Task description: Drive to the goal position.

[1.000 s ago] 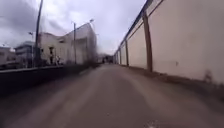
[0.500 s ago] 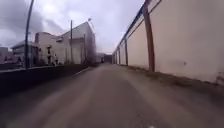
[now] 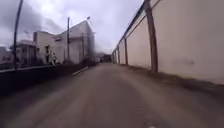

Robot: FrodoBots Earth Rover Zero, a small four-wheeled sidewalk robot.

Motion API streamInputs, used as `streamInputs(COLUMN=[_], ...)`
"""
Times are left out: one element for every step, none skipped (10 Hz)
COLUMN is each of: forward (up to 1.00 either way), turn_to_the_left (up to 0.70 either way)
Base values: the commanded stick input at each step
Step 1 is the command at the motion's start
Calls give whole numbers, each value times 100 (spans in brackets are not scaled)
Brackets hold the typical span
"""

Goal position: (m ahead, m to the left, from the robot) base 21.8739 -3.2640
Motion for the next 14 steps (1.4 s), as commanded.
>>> streamInputs(forward=[70,70,70,70,70,70,70,70,70,70,70,70,70,70], turn_to_the_left=[0,0,0,0,0,0,0,2,15,18,21,13,4,1])
